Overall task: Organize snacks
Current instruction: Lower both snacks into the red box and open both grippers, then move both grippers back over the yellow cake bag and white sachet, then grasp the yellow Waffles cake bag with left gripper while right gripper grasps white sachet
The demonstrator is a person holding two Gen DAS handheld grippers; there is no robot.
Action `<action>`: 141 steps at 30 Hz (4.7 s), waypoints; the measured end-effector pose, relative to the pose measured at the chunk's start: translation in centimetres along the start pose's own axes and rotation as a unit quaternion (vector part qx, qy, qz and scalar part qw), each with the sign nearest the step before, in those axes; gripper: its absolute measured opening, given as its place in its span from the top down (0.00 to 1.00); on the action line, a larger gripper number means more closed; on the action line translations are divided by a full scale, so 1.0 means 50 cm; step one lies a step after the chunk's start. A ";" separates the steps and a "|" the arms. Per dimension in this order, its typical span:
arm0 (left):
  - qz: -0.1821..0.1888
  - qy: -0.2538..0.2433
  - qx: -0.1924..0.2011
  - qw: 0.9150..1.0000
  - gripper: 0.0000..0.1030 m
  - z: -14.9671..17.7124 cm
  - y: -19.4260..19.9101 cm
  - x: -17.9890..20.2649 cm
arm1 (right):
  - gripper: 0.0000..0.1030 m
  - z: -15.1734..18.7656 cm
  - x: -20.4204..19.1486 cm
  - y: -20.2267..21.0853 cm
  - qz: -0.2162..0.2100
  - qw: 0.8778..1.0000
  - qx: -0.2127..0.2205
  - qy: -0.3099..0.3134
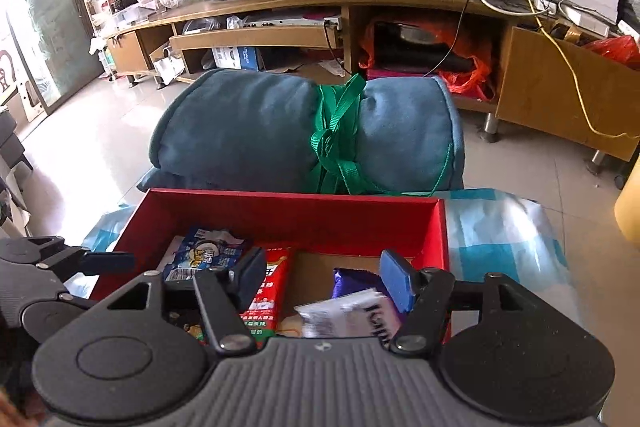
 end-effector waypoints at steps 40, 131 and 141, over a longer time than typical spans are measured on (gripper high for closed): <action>-0.011 0.011 0.008 1.000 0.16 0.046 0.062 -0.041 | 0.40 0.073 0.003 0.068 -0.007 1.000 -0.031 -0.003; 0.065 0.022 -0.116 0.991 0.22 0.328 0.091 -0.037 | 0.49 0.352 -0.076 0.156 -0.010 0.988 -0.135 0.076; 0.084 0.006 -0.102 0.991 0.23 0.319 0.112 -0.005 | 0.49 0.329 -0.070 0.212 -0.021 0.994 -0.093 0.047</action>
Point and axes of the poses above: each gripper's, at about its wrist camera, not at the fingertips, and y roughly against the way its jaws point, x to its right, z to its underside, the point moved 3 cm from there along -y, roughly the way its jaws point, and after that the axes turned 12 degrees about z, right-handed, at the moved point
